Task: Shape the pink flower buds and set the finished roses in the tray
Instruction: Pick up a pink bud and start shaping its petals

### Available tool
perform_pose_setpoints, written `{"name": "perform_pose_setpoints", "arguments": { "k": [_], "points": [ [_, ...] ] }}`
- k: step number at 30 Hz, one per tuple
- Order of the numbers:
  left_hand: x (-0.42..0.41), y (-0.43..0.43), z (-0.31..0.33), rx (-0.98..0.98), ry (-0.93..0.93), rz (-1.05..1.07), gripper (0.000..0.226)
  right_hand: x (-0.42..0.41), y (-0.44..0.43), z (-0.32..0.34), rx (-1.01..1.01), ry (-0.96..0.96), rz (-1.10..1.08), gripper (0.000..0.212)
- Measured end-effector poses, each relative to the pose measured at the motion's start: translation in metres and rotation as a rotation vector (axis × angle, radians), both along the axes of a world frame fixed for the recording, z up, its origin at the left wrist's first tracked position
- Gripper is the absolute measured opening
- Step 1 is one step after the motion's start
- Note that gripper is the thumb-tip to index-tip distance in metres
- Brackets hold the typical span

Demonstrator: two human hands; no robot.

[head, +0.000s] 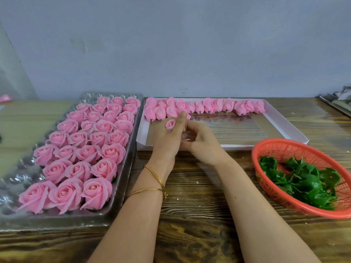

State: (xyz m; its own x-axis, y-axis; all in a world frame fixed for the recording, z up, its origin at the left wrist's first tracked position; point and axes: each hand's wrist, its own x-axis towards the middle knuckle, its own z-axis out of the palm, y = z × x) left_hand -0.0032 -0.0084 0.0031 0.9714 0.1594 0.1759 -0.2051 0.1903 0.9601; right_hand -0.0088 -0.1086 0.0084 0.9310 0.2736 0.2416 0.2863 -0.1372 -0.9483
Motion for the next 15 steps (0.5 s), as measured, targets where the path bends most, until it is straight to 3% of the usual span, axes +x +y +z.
{"name": "perform_pose_setpoints", "arguments": {
  "k": [7, 10, 15],
  "points": [
    [-0.0010, 0.0026, -0.0008, 0.024, -0.026, -0.004, 0.043, -0.0045, -0.0010, 0.0028, -0.006, 0.024, 0.059, 0.032],
    [0.0011, 0.0019, -0.0016, 0.014, 0.000, 0.011, 0.046, -0.0054, -0.0003, 0.0046, 0.027, 0.044, 0.057, 0.024],
    [0.0021, -0.0005, -0.0009, -0.013, 0.056, 0.030, 0.049, -0.0042, 0.0004, 0.0037, 0.032, 0.017, 0.005, 0.037]
  ]
}}
